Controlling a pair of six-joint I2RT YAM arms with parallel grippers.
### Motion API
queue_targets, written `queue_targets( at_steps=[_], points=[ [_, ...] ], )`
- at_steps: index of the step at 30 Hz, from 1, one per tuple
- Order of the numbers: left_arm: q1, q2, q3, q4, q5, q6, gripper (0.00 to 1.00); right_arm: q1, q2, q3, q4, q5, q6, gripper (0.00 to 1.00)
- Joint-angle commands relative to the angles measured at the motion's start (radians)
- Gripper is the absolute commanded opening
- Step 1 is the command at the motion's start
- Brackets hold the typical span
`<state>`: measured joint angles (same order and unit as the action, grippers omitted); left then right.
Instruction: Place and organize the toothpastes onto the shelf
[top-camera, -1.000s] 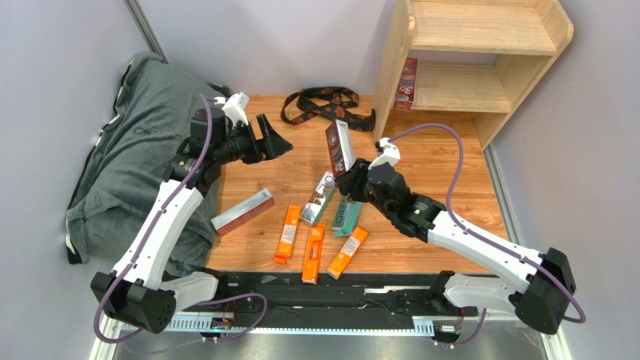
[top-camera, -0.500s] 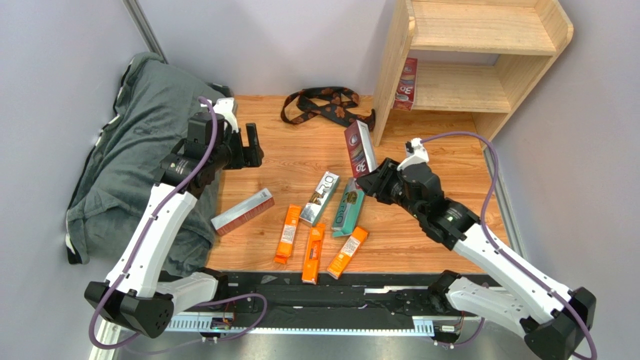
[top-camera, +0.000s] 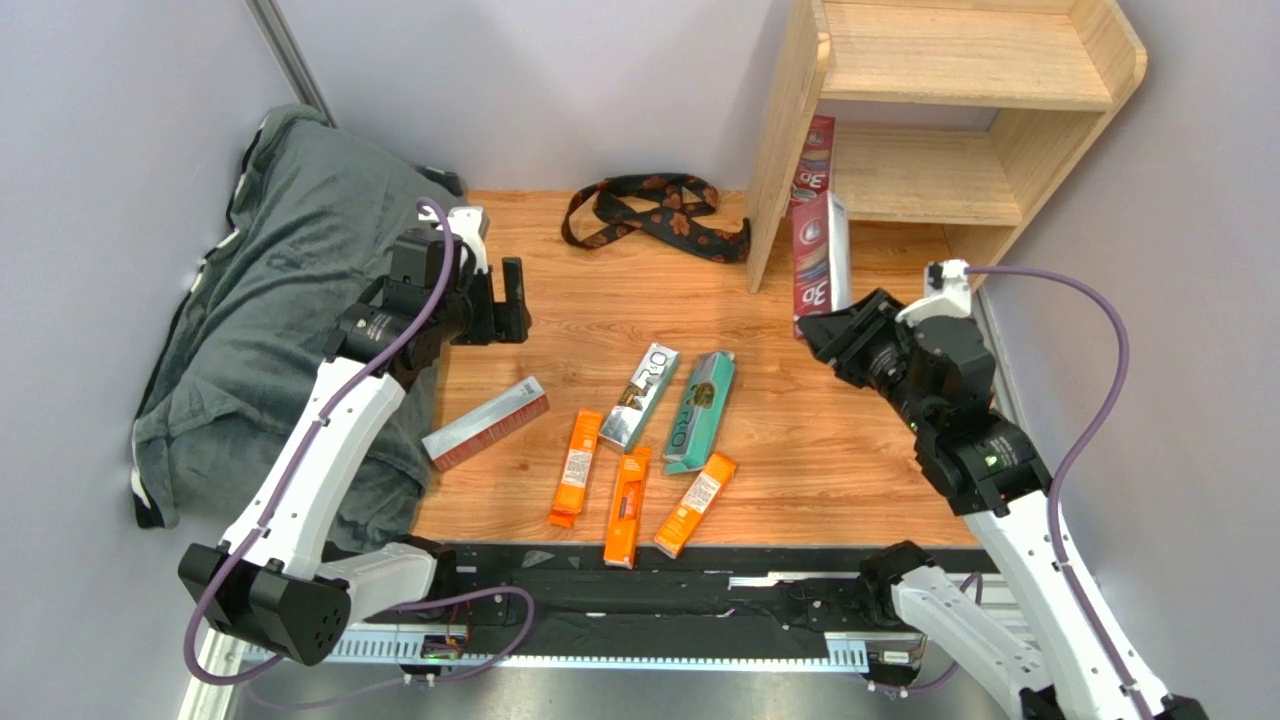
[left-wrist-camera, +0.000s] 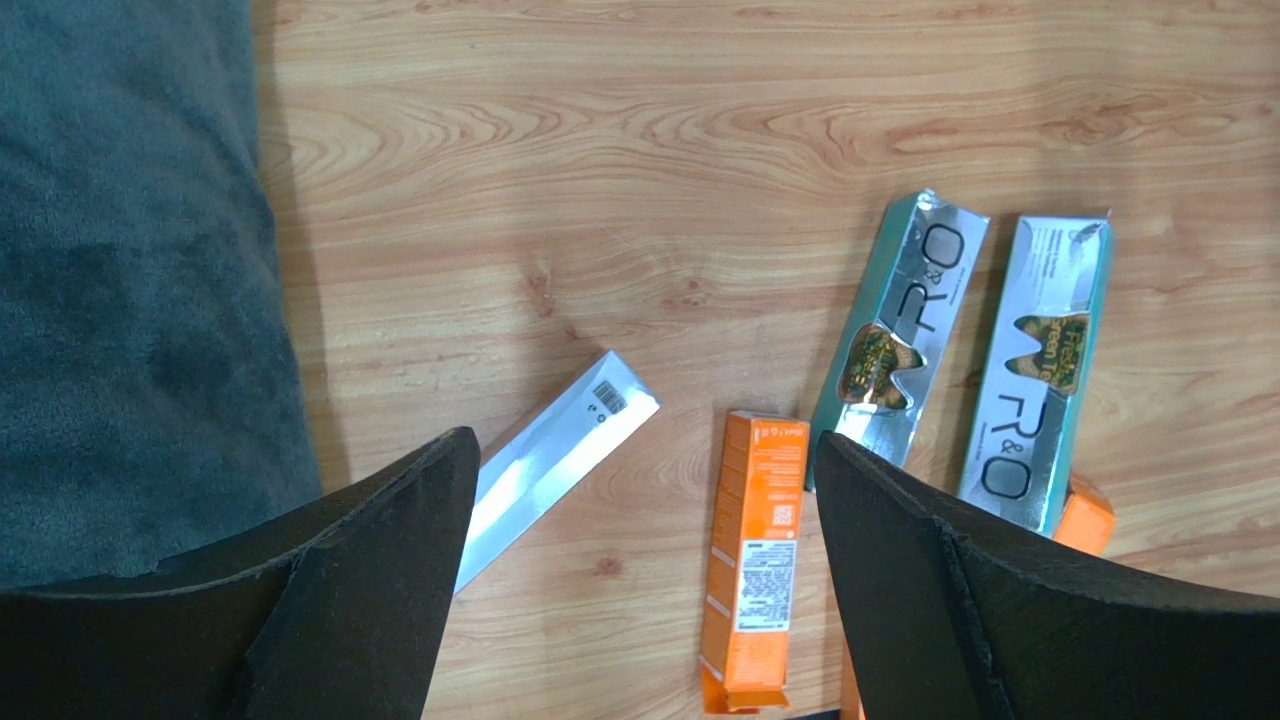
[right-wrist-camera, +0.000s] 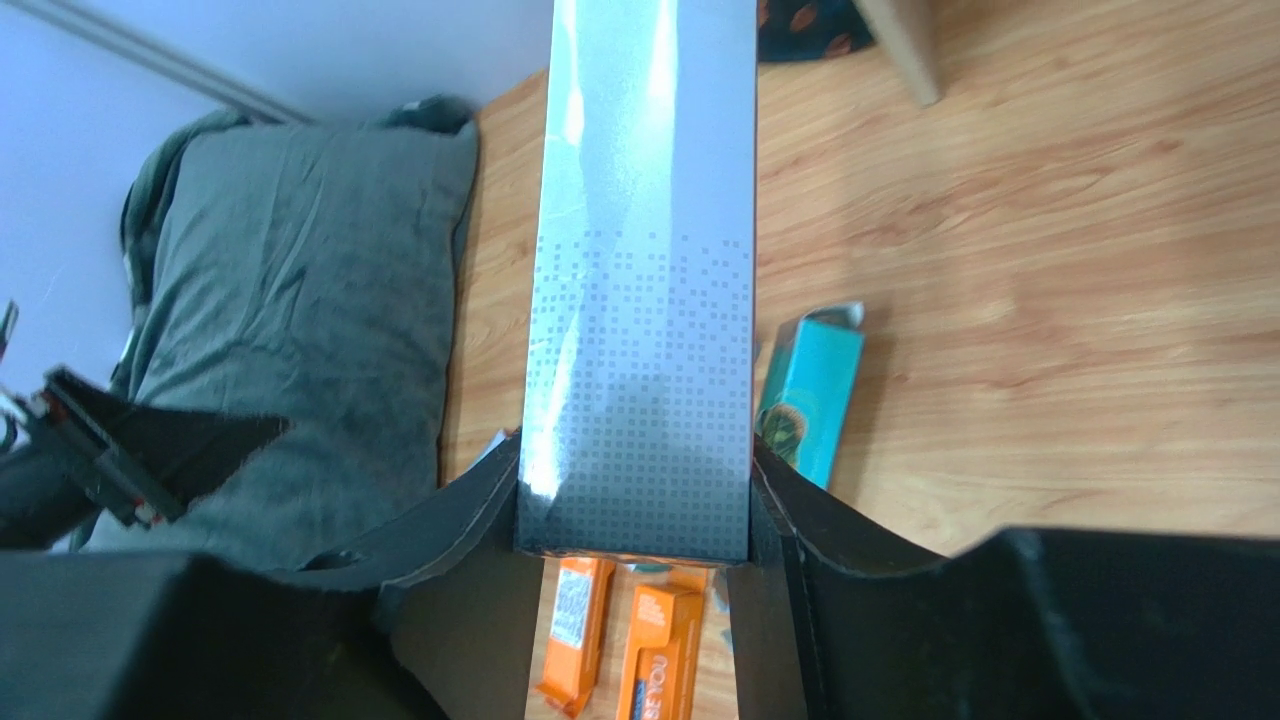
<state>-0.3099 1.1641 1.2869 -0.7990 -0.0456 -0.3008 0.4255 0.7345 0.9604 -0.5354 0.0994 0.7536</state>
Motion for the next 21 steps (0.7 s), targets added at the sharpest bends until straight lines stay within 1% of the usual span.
queue_targets(
  at_steps=[1,2,3,5,7,8,11,12,15,21],
  points=[
    [-0.003,0.002,-0.021,0.011,-0.002,0.040,0.91,-0.169,0.035,0.093,0.018,-0.148,-0.060,0.31],
    [-0.003,0.002,-0.027,0.011,-0.003,0.042,0.91,-0.209,0.063,0.106,0.023,-0.177,-0.062,0.31],
    [-0.003,0.003,-0.029,0.012,-0.005,0.045,0.91,-0.282,0.080,0.115,0.041,-0.244,-0.060,0.31],
    [-0.003,0.002,-0.034,0.011,-0.008,0.049,0.91,-0.352,0.133,0.126,0.069,-0.308,-0.050,0.31],
    [-0.003,0.000,-0.037,0.012,-0.008,0.049,0.91,-0.448,0.176,0.130,0.129,-0.392,-0.024,0.31],
    [-0.005,-0.001,-0.034,0.011,-0.002,0.051,0.91,-0.488,0.224,0.141,0.147,-0.415,-0.019,0.31],
    [-0.003,-0.006,-0.035,0.011,0.013,0.051,0.91,-0.527,0.307,0.184,0.193,-0.469,-0.020,0.31],
    [-0.003,-0.009,-0.035,0.011,0.012,0.054,0.91,-0.533,0.363,0.195,0.219,-0.477,-0.017,0.31],
    [-0.005,-0.017,-0.043,0.012,0.000,0.061,0.91,-0.554,0.462,0.248,0.267,-0.497,-0.010,0.31],
    [-0.003,-0.044,-0.095,0.026,-0.016,0.066,0.91,-0.577,0.612,0.363,0.347,-0.536,0.026,0.31]
  ],
)
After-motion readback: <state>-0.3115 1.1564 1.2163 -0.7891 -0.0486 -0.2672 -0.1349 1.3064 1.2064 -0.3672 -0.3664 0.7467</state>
